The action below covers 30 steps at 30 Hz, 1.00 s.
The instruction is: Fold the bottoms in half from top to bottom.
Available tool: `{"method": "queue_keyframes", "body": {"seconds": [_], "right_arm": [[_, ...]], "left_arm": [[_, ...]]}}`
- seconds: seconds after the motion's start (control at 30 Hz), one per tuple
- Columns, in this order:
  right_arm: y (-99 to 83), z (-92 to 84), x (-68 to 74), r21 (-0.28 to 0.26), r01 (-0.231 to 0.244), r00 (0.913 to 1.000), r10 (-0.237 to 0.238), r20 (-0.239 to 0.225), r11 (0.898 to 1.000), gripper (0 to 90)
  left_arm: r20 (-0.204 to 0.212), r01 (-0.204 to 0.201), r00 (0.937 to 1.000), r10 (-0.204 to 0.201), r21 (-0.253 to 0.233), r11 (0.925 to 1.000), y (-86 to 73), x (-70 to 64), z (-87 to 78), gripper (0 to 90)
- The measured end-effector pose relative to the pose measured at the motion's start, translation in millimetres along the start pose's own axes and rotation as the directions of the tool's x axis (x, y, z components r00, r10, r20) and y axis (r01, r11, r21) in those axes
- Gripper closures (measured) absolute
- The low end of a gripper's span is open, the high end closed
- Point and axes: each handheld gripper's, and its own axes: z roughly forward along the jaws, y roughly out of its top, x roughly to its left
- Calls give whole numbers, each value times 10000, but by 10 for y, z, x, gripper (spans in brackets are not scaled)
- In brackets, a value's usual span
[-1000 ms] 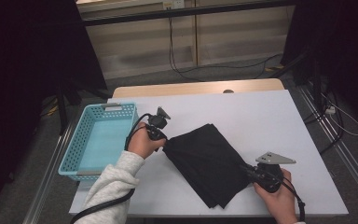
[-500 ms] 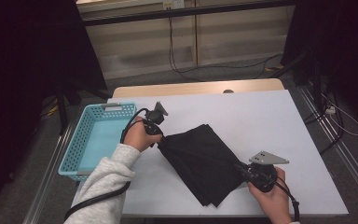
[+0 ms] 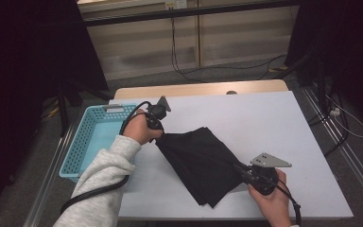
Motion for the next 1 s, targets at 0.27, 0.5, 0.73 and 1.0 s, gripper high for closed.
{"method": "queue_keyframes", "body": {"seconds": [0.27,0.5,0.73,1.0], "right_arm": [[50,1,31,-204,-39,9999,37,-113,9998,836],[80,30,91,-316,-29,9999,24,-164,9995,836],[132,53,172,-484,96,9995,-110,-286,9988,836],[180,81,245,-580,168,9987,-195,-475,9982,836]], "left_arm": [[-186,3,9998,0,154,9999,21,14,-78,834],[-156,-17,9999,20,198,9998,-6,69,-177,834],[-271,25,9996,-21,153,9999,-21,160,-300,834],[-323,85,9994,-81,121,9999,-28,227,-412,834]]}}
